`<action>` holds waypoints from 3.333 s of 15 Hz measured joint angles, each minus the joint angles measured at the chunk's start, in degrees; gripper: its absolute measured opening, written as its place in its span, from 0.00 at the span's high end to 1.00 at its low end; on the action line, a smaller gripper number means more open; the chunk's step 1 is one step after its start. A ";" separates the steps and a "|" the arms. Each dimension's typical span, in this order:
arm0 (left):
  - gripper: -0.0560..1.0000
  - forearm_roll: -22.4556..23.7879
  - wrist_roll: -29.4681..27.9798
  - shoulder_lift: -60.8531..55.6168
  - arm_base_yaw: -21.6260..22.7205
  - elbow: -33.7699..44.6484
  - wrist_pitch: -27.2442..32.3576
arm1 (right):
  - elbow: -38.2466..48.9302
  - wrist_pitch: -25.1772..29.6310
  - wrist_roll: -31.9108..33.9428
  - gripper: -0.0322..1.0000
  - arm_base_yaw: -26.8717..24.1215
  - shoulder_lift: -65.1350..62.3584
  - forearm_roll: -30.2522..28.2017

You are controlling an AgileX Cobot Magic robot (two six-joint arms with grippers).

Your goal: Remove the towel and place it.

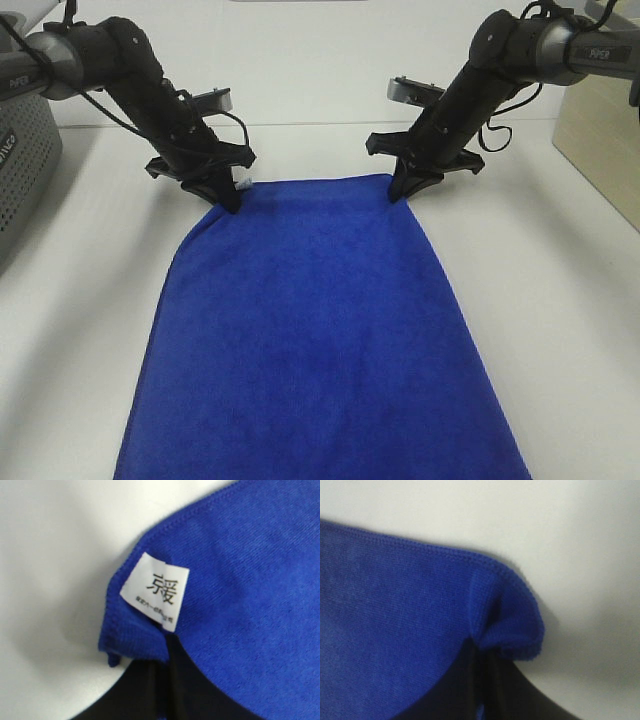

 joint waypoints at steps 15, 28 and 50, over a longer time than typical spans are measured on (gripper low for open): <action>0.94 4.01 3.95 0.34 -0.17 -11.12 -20.00 | 0.00 -29.05 -6.65 0.94 0.00 -2.58 -3.04; 0.94 4.47 8.19 1.78 -0.34 -11.12 -30.54 | 0.00 -35.58 -8.14 0.94 0.00 -2.41 -2.86; 0.79 5.44 8.54 9.05 -0.34 -11.12 -44.92 | 0.00 -46.12 -8.42 0.54 0.06 4.87 -1.55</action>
